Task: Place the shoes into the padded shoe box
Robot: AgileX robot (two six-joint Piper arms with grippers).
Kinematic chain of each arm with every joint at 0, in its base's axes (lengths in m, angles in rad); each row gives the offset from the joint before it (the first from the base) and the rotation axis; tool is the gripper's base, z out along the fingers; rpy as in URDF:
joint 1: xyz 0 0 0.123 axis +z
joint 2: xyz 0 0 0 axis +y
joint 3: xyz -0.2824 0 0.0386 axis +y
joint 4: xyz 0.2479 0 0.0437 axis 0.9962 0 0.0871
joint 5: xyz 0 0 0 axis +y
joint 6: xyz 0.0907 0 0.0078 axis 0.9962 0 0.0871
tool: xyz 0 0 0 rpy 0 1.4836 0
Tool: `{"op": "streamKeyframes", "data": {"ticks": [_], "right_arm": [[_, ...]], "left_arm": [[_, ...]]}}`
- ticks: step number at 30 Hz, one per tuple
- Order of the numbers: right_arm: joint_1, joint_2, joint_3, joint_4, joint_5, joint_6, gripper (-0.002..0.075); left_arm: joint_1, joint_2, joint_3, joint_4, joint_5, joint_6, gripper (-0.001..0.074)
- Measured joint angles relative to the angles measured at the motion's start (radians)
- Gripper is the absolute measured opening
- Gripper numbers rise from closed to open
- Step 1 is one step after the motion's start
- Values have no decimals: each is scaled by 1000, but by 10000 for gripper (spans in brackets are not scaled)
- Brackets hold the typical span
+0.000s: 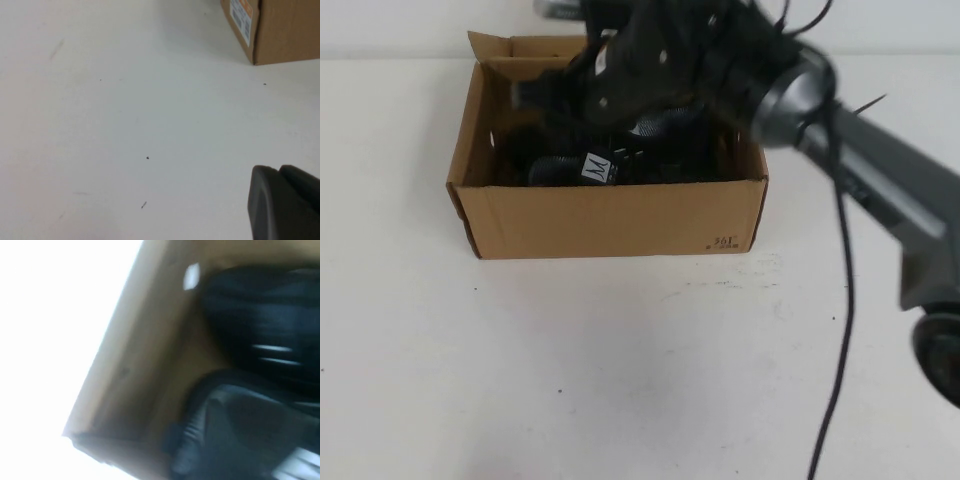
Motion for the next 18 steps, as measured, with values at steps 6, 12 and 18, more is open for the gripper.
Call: {"op": "streamKeyframes", "data": {"ticks": [6, 12, 18], "right_arm": [[0, -114, 0, -212, 297, -37, -7], [4, -203, 34, -228, 358, -117, -6], [18, -367, 211, -227, 358, -192, -6]], "left_arm": [[0, 0, 0, 0, 0, 0, -4], [0, 0, 0, 0, 0, 0, -4], [0, 0, 0, 0, 0, 0, -4]]}}
